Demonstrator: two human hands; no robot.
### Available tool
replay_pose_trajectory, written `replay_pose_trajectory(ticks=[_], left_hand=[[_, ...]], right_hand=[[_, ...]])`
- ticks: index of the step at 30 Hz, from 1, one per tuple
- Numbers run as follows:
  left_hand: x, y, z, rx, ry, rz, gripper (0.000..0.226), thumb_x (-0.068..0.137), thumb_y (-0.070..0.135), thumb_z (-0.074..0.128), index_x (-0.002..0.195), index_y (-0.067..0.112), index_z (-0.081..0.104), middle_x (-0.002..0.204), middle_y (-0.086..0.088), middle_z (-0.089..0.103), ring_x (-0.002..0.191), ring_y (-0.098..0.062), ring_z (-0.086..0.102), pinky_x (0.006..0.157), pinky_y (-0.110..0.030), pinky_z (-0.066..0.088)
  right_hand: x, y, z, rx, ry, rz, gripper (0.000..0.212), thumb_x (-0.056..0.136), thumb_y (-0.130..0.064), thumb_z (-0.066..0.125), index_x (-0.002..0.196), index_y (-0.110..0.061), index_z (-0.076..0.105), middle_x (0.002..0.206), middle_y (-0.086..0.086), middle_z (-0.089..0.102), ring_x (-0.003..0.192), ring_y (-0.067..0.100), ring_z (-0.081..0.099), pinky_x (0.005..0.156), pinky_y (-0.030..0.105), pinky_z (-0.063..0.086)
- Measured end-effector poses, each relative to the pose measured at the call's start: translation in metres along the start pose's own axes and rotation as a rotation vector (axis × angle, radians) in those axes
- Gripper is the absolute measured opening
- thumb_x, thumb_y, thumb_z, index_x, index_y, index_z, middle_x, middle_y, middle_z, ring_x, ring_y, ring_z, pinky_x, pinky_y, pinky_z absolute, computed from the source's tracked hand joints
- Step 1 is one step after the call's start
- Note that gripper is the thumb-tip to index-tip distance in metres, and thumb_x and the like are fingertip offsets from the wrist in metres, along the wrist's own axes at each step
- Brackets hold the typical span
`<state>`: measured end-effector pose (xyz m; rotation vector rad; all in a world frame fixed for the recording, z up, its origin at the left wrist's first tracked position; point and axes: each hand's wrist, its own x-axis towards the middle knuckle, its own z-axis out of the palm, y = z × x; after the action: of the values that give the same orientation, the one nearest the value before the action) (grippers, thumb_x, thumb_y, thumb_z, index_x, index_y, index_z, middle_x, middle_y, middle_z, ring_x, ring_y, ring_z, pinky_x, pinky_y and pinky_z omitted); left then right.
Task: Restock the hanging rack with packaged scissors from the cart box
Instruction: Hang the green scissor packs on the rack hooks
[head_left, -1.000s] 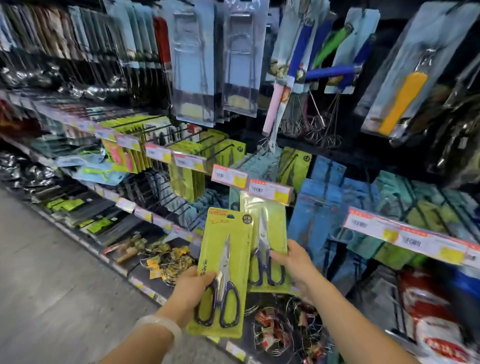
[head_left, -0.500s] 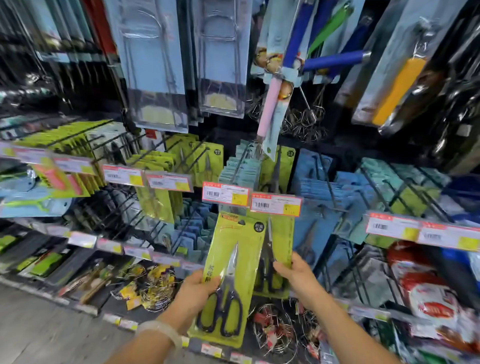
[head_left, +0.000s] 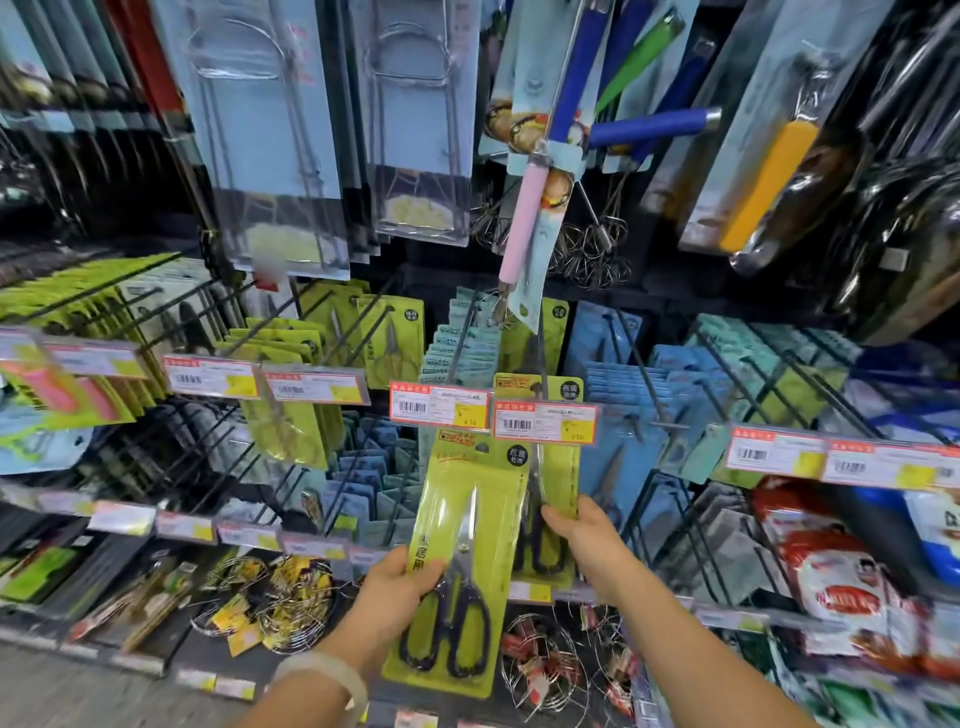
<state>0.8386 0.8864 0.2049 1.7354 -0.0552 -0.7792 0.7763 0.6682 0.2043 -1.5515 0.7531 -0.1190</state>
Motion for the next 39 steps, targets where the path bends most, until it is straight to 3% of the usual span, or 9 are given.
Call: replay_pose_trajectory(ticks=[3, 5, 9, 13, 18, 24, 30, 34, 39], left_hand=[[-0.004, 0.007, 0.004, -0.011, -0.011, -0.019, 0.038, 0.093, 0.025, 0.058, 0.127, 0.009, 0.053, 0.130, -0.008, 0.060, 0.119, -0.026, 0.056, 0.109, -0.046, 0.039], [-0.003, 0.007, 0.007, 0.002, -0.008, -0.020, 0.037, 0.094, 0.024, 0.057, 0.128, 0.009, 0.051, 0.132, -0.006, 0.057, 0.122, -0.026, 0.053, 0.109, -0.043, 0.037], [-0.002, 0.013, 0.022, -0.015, -0.021, 0.003, 0.012, 0.095, 0.018, 0.056, 0.103, 0.010, 0.055, 0.120, 0.001, 0.061, 0.113, -0.019, 0.055, 0.108, -0.041, 0.039], [0.007, 0.012, 0.040, -0.020, 0.006, 0.021, 0.042, 0.084, 0.037, 0.065, 0.113, 0.008, 0.058, 0.123, -0.004, 0.064, 0.113, -0.025, 0.059, 0.103, -0.049, 0.044], [0.012, 0.029, 0.057, 0.041, 0.086, 0.154, 0.012, 0.089, 0.026, 0.064, 0.091, 0.016, 0.059, 0.091, -0.006, 0.071, 0.089, -0.026, 0.068, 0.087, -0.051, 0.053], [0.030, 0.039, 0.066, 0.015, 0.120, 0.190, 0.024, 0.088, 0.023, 0.065, 0.086, 0.001, 0.056, 0.091, -0.029, 0.067, 0.080, -0.036, 0.066, 0.082, -0.055, 0.053], [0.041, 0.025, 0.065, 0.030, 0.072, 0.187, 0.032, 0.085, 0.029, 0.067, 0.090, -0.001, 0.054, 0.083, -0.013, 0.062, 0.074, -0.021, 0.057, 0.083, -0.057, 0.051], [0.029, 0.033, 0.067, 0.009, 0.076, 0.181, 0.028, 0.089, 0.020, 0.064, 0.093, -0.006, 0.055, 0.090, -0.023, 0.069, 0.080, -0.032, 0.067, 0.082, -0.053, 0.053], [0.031, 0.032, 0.067, 0.037, 0.068, 0.171, 0.011, 0.090, 0.017, 0.062, 0.086, 0.008, 0.059, 0.092, -0.019, 0.071, 0.087, -0.037, 0.068, 0.082, -0.053, 0.054]], right_hand=[[-0.001, -0.007, 0.005, -0.294, 0.143, -0.050, 0.063, 0.094, -0.033, 0.051, 0.144, -0.008, 0.022, 0.142, 0.007, 0.042, 0.127, 0.027, 0.044, 0.107, 0.037, 0.038], [-0.009, -0.007, 0.006, -0.339, 0.178, -0.111, 0.063, 0.093, -0.037, 0.052, 0.143, -0.008, 0.026, 0.136, 0.004, 0.046, 0.123, 0.020, 0.046, 0.107, 0.036, 0.037], [-0.039, 0.005, 0.015, -0.146, -0.138, -0.026, 0.038, 0.088, -0.049, 0.051, 0.112, -0.019, 0.053, 0.110, -0.006, 0.060, 0.104, 0.014, 0.059, 0.096, 0.030, 0.049], [-0.047, 0.018, 0.016, -0.170, -0.071, -0.155, 0.014, 0.087, -0.025, 0.063, 0.097, -0.025, 0.053, 0.103, -0.004, 0.067, 0.100, 0.015, 0.064, 0.094, 0.039, 0.053], [-0.044, -0.005, 0.002, -0.118, 0.002, -0.289, 0.021, 0.089, -0.013, 0.060, 0.095, -0.033, 0.054, 0.102, -0.010, 0.066, 0.104, 0.013, 0.061, 0.094, 0.033, 0.050], [-0.030, -0.019, -0.006, -0.084, 0.024, -0.280, 0.020, 0.092, -0.009, 0.054, 0.094, -0.029, 0.052, 0.092, -0.005, 0.064, 0.087, 0.013, 0.061, 0.074, 0.019, 0.048], [-0.026, -0.011, -0.005, -0.115, 0.028, -0.262, 0.021, 0.093, -0.009, 0.053, 0.094, -0.030, 0.050, 0.088, -0.008, 0.063, 0.081, 0.004, 0.059, 0.068, 0.013, 0.044], [-0.027, -0.007, -0.003, -0.123, 0.046, -0.256, 0.019, 0.093, -0.009, 0.053, 0.097, -0.027, 0.051, 0.091, -0.007, 0.064, 0.088, 0.009, 0.061, 0.072, 0.014, 0.046], [-0.024, -0.002, 0.002, -0.097, 0.086, -0.213, 0.021, 0.093, -0.008, 0.052, 0.099, -0.029, 0.052, 0.098, -0.002, 0.065, 0.100, 0.019, 0.062, 0.092, 0.033, 0.050]])
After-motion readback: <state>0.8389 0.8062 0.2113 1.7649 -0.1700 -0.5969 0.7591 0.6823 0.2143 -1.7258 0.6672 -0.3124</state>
